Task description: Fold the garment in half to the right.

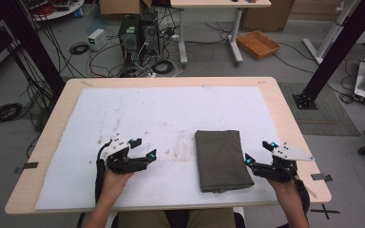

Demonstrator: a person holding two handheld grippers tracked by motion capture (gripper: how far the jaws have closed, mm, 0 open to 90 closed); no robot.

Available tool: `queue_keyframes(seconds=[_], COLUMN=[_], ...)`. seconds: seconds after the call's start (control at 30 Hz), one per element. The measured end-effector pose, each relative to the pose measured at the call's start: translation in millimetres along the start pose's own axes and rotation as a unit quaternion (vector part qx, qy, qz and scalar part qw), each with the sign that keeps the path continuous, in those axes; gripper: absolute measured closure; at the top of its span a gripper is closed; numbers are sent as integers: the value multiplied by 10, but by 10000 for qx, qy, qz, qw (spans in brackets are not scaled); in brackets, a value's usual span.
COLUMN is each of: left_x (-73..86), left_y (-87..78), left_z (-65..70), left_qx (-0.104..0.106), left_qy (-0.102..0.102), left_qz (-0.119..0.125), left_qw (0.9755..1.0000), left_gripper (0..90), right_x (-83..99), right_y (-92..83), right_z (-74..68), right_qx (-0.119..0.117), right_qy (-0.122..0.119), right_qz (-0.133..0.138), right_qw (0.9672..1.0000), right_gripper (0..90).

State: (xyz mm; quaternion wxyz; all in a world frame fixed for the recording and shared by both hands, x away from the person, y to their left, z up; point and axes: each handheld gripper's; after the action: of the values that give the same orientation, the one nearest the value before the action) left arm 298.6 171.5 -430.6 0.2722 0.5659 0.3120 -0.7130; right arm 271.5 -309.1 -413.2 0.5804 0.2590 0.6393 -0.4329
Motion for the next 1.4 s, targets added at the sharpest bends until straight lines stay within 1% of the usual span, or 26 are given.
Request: queue_keyframes(seconds=[0.1, 0.13, 0.17, 0.23, 0.3, 0.33, 0.47, 0.57, 0.73, 0.8, 1.23, 1.37, 1.4], left_x=[-8, -19, -19, -32, -40, -40, -31, -32, -28, -24, 2, -3, -3], left_y=[-32, -59, -59, -90, -113, -123, -153, -167, -168, -164, -138, -144, -145], left_z=[-7, -22, -22, -35, -50, -59, -89, -94, -82, -77, -60, -64, -61], left_qx=[1, 37, 37, 73, 102, 107, 102, 113, 195, 238, 292, 284, 273], left_qy=[17, 22, 22, 41, 76, 60, 6, 4, 20, 39, 56, 69, 38], left_qz=[59, 137, 137, 265, 330, 342, 363, 391, 414, 390, 321, 356, 381], left_qw=[10000, 9999, 9999, 9996, 9994, 9993, 9993, 9992, 9989, 9989, 9990, 9989, 9989], left_gripper=[233, 233, 233, 233, 234, 234, 234, 234, 234, 234, 234, 234, 234], right_x=[13, 14, 14, 15, 21, 21, 24, 23, 18, 18, 19, 16, 13], right_y=[-33, -62, -62, -84, -80, -73, -56, -58, -71, -82, -89, -102, -107], right_z=[25, 48, 48, 59, 57, 57, 41, 38, 35, 38, 33, 44, 44], right_qx=[53, 147, 147, 197, 201, 205, 256, 267, 290, 335, 393, 420, 434], right_qy=[34, 89, 89, 116, 93, 69, 40, 9, 3, -11, 10, -1, 26], right_qz=[1, 24, 24, 42, 45, 52, 51, 81, 121, 147, 185, 256, 275], right_qw=[10000, 9999, 9999, 9997, 9997, 9998, 9997, 9996, 9995, 9993, 9991, 9988, 9987], right_gripper=[205, 205, 205, 205, 205, 206, 205, 206, 206, 205, 206, 206, 205])
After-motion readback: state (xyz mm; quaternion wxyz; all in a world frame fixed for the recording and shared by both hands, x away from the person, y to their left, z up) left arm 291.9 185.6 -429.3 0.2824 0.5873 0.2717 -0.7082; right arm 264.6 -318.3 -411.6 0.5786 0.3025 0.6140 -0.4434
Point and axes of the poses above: each handheld gripper's, and its own axes: y roughly forward along the jaws, x roughly out of its underside, z roughly to its right, and after that the axes turned 11 degrees about z, right-handed
